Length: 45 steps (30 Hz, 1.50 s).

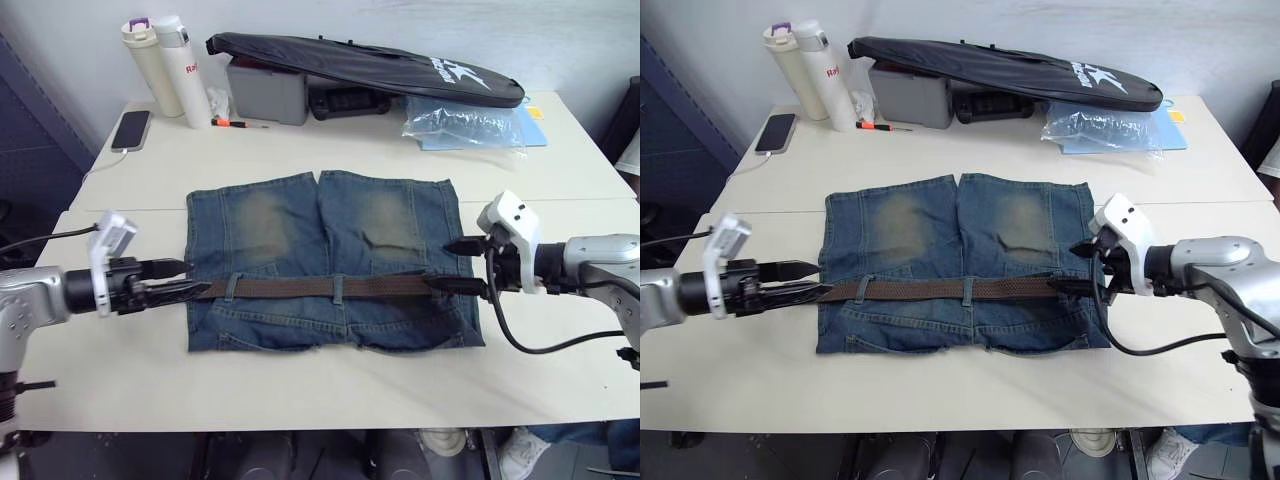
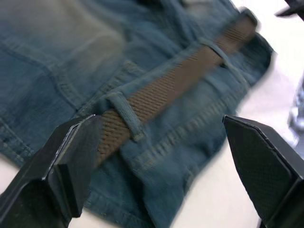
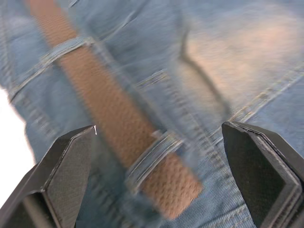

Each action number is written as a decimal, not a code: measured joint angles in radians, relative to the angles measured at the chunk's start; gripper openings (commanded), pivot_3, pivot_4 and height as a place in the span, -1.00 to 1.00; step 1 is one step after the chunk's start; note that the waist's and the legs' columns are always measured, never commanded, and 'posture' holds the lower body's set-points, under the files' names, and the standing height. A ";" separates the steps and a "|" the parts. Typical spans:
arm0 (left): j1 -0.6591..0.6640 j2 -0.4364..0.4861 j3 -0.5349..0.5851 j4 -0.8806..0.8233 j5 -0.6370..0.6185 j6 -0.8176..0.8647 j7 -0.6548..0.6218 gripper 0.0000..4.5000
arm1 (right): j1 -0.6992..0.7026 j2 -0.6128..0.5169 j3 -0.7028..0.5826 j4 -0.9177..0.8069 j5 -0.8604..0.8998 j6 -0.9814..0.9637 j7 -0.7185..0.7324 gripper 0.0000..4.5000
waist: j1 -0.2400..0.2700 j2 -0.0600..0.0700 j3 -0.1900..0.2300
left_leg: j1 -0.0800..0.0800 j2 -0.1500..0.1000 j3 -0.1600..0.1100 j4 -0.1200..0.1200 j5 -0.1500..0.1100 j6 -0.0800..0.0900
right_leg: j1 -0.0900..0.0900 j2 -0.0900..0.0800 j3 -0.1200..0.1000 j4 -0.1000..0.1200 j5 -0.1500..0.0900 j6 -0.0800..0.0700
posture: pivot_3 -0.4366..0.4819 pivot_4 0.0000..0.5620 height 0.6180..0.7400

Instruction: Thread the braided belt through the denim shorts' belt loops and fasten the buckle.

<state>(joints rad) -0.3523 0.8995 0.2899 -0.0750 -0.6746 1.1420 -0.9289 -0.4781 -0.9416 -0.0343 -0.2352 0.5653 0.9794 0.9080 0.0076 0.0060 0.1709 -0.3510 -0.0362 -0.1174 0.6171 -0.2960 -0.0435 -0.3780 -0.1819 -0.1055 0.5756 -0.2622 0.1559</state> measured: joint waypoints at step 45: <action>-0.254 -0.066 -0.315 0.313 0.092 0.033 -0.107 -1.00 | 0.014 0.131 -0.005 0.194 0.028 0.024 0.032 -0.99 | -0.008 0.000 -0.001 | 0.000 0.000 0.005 0.004 -0.001 0.000 | 0.000 0.000 0.005 -0.002 0.003 0.003 | -0.05 -0.47 1.00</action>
<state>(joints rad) -0.6058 0.8336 -0.0254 0.2375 -0.5825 1.1752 -1.0354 -0.4645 -0.8108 -0.0389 -0.0408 0.5928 1.0036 0.9402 -0.0004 0.0062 0.1703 -0.3512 -0.0366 -0.1120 0.6215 -0.2968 -0.0435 -0.3783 -0.1816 -0.1006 0.5739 -0.2596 0.1586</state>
